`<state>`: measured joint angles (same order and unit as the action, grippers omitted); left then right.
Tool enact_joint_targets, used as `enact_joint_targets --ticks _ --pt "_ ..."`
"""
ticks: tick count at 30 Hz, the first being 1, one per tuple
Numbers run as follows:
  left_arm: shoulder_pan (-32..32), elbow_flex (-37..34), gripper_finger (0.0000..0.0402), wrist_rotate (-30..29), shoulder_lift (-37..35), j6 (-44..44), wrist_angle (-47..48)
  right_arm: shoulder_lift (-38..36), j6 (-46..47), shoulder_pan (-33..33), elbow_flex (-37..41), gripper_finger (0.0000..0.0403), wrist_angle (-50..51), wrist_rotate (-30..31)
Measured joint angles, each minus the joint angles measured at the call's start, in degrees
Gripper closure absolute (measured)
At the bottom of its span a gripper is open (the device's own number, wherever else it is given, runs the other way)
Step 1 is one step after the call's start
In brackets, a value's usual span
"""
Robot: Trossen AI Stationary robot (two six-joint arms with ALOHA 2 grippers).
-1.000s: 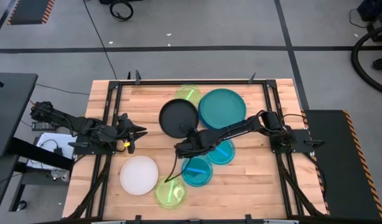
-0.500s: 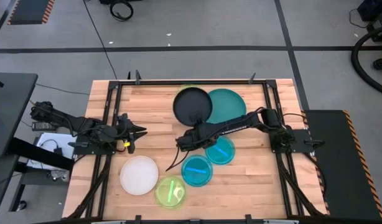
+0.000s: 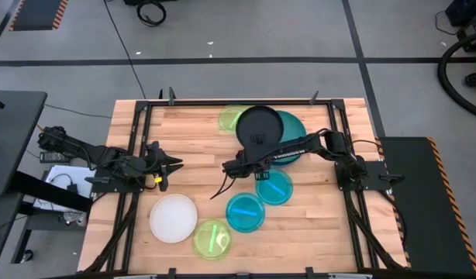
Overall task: Stack plastic plates
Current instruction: Stack the black plate on top of the green plate
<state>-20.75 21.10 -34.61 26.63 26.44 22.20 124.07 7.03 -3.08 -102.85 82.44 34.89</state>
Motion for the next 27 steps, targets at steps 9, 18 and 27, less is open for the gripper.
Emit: enact_joint_targets --ticks 9,18,27 --pt "0.0 0.0 0.0311 0.0 0.0 0.0 0.1 0.0 2.9 2.5 4.5 0.038 -0.2 -3.0" --pt "0.0 0.0 0.0311 0.1 0.0 0.3 0.4 -2.5 2.9 4.3 9.8 0.038 -4.9 -8.0" --pt "0.0 0.0 0.0311 0.7 0.0 0.4 0.6 -12.5 3.4 5.4 20.8 0.038 -16.2 -12.1"
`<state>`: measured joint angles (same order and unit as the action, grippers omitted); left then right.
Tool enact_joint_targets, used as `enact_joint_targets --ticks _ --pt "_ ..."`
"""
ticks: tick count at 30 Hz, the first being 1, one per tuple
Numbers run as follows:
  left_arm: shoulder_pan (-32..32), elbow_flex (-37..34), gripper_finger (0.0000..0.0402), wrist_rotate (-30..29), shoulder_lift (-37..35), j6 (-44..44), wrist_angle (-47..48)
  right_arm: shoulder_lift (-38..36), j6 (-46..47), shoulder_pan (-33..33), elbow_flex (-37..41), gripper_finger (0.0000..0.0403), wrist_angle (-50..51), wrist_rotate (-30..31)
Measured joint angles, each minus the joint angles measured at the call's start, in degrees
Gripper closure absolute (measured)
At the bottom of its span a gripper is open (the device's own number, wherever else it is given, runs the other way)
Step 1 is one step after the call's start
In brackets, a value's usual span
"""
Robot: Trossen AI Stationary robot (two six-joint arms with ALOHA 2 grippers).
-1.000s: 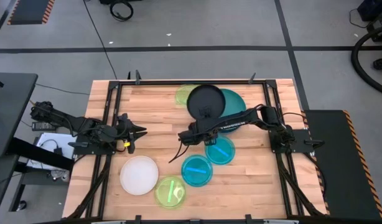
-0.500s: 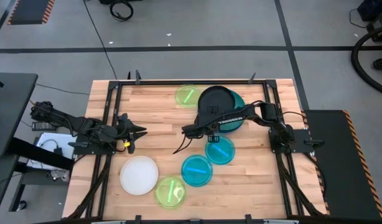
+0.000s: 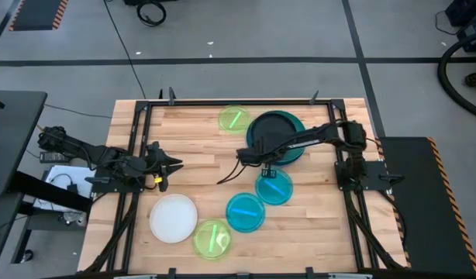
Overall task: Stack plastic plates
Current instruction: Stack the black plate on top of the green plate, then stack the white plate on top of the black plate
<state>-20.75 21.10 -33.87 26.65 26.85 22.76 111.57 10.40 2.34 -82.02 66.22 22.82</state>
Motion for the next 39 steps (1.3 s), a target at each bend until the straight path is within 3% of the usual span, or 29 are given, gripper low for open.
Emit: enact_joint_targets --ticks 6,22,31,39 --pt "0.0 0.0 0.0311 0.0 0.0 0.0 0.0 -3.2 0.6 0.1 4.1 0.0379 -3.6 -0.4" --pt "0.0 0.0 0.0311 0.0 0.0 0.1 -0.1 -2.1 -0.9 1.9 8.1 0.0373 -8.6 -0.4" --pt "0.0 0.0 0.0311 0.0 0.0 0.5 -0.1 -2.1 -1.1 1.9 8.0 0.031 -8.8 0.2" --pt "-0.1 1.4 0.0315 12.9 2.1 6.7 -1.7 -2.1 -2.6 0.1 0.3 0.0277 -3.5 0.9"
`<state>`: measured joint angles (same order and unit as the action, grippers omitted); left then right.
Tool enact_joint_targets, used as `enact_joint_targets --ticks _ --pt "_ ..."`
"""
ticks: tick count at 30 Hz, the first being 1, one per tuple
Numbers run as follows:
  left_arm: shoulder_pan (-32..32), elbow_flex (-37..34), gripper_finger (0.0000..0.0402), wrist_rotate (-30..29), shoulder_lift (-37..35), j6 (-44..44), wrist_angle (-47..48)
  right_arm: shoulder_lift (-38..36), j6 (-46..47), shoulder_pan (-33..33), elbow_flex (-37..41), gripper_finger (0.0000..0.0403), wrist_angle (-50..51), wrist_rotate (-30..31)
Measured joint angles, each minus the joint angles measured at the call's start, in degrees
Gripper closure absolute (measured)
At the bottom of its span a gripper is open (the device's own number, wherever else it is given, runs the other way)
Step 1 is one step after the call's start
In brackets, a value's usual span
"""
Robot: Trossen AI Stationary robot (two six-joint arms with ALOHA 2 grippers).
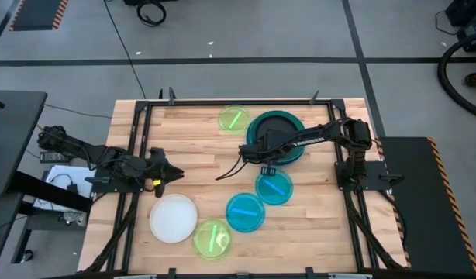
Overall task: Stack plastic plates
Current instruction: Stack the white plate on top of the black plate
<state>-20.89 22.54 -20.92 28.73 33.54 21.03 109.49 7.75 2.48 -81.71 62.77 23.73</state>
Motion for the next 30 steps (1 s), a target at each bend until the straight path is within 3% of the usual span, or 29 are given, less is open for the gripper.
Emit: enact_joint_targets --ticks 10,16,22,30 --pt "-7.7 0.0 0.0322 3.4 10.0 4.4 0.4 0.0 -11.5 -5.4 -6.1 0.0279 -2.3 8.2" --pt "-13.7 0.4 0.0322 3.8 14.4 9.5 -0.4 -0.3 -21.3 -7.4 -6.5 0.0279 -15.1 7.7" --pt "-19.2 6.8 0.0322 0.9 20.9 10.9 2.7 -0.3 -30.1 -8.7 -6.5 0.0279 -26.3 2.5" --pt "-25.4 12.9 0.0322 2.2 28.7 18.4 9.2 0.8 -38.0 -8.9 -6.4 0.028 -40.6 -14.7"
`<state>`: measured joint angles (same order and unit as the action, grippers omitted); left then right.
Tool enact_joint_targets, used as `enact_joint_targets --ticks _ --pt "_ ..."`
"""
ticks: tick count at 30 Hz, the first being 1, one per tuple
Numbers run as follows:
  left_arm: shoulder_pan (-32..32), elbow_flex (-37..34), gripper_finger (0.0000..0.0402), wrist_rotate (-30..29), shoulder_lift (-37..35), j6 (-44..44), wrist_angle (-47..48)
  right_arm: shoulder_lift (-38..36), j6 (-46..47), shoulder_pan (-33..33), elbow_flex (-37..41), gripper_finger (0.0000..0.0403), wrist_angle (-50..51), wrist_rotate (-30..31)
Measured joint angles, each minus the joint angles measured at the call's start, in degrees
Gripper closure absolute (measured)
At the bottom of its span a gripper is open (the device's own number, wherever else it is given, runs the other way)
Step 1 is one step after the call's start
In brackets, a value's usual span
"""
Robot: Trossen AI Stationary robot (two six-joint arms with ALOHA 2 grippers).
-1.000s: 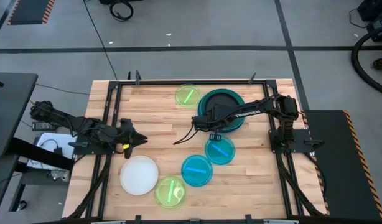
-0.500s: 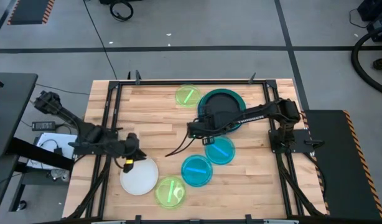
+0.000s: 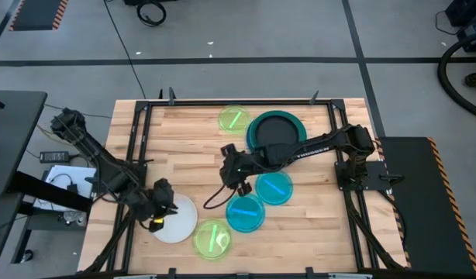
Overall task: Stack plastic plates
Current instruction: Stack the white plate on top of the black plate
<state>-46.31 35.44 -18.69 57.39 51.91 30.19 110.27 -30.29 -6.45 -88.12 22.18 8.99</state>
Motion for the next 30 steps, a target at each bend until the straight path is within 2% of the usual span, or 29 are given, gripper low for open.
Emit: enact_joint_targets --ticks 5,10,15,22,30 --pt "-3.4 -0.1 0.0322 4.1 1.3 13.1 1.7 2.3 -2.0 -0.7 0.1 0.028 -7.8 -2.9" --pt "-6.2 -0.1 0.0322 4.3 1.4 22.0 2.7 6.8 -4.6 -2.4 0.1 0.028 -12.5 -6.1" --pt "-6.6 -0.2 0.0322 4.7 4.9 29.6 5.6 8.9 -5.7 -2.8 0.2 0.028 -13.5 -8.8" --pt "-5.0 -0.2 0.0322 8.2 12.4 33.4 5.8 8.4 -6.4 -1.6 0.2 0.028 -13.9 -12.8" --pt "0.5 -0.2 0.0322 8.5 21.8 29.4 5.1 8.7 -7.4 -0.5 0.2 0.028 -14.0 -13.3"
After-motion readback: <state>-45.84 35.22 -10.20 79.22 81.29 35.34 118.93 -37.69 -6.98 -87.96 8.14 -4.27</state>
